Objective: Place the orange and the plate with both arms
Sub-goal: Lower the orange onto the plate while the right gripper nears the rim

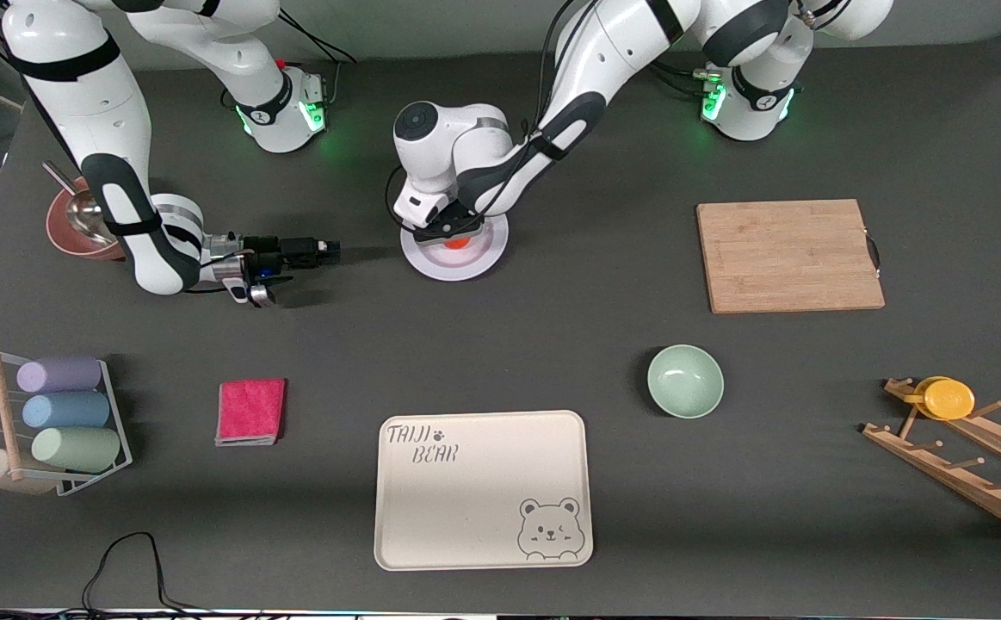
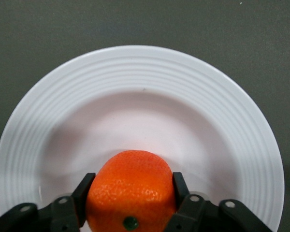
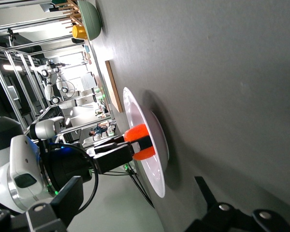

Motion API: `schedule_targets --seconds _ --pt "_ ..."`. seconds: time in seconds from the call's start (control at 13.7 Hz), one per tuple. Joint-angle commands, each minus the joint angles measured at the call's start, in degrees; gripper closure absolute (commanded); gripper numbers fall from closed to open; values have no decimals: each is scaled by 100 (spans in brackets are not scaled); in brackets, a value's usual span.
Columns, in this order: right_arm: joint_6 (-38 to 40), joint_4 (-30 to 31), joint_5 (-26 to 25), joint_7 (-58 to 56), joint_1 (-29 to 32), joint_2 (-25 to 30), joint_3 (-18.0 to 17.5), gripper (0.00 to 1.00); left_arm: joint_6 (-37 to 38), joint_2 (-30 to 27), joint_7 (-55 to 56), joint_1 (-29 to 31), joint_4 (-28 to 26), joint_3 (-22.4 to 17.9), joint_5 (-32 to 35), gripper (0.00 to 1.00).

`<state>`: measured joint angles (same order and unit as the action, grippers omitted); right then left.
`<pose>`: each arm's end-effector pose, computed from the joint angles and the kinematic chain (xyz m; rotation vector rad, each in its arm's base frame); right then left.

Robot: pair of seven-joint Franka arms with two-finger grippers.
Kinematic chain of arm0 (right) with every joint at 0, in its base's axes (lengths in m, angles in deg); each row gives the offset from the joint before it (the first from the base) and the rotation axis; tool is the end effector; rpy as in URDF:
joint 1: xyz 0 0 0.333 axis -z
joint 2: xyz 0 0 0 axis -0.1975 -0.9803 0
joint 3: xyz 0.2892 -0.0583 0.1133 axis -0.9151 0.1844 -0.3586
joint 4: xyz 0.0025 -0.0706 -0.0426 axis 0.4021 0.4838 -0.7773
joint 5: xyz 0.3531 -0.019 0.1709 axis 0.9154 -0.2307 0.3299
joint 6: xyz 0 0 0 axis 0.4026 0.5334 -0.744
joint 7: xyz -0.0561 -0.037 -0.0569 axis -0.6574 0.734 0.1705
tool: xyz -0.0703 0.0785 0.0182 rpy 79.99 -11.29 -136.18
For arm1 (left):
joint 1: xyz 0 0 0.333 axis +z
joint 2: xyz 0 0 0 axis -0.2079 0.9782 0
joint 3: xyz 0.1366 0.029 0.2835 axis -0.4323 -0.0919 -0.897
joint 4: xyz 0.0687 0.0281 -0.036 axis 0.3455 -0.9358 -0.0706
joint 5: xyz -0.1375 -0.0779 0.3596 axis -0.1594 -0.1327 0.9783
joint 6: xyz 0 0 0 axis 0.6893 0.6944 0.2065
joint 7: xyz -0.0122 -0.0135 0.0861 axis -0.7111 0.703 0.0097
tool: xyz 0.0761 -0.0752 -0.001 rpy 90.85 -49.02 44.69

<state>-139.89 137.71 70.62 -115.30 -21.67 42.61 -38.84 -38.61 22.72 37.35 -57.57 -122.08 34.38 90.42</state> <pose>0.3837 0.0291 0.1181 -1.8681 0.1056 0.2990 0.2978 -0.6467 0.1956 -3.0994 -0.2995 -0.0277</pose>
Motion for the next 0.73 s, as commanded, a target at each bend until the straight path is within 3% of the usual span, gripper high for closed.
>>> schedule_targets --seconds 0.0,0.15,0.29,0.44,0.66 --pt "33 198 163 -296 -9 54 22 0 87 -96 81 -136 -3 -119 98 0" --pt "33 243 172 -323 -36 80 21 0 332 -305 2 -49 -3 -102 98 0" --pt "33 269 294 -340 -62 80 21 0 885 -892 -209 153 -11 -14 -129 0" --pt "33 269 417 -340 -150 89 13 0 1535 -1648 -769 600 -73 266 -733 0" --pt "33 287 970 -331 -579 98 21 0 2572 -2773 -1700 1302 -73 320 -1762 0"
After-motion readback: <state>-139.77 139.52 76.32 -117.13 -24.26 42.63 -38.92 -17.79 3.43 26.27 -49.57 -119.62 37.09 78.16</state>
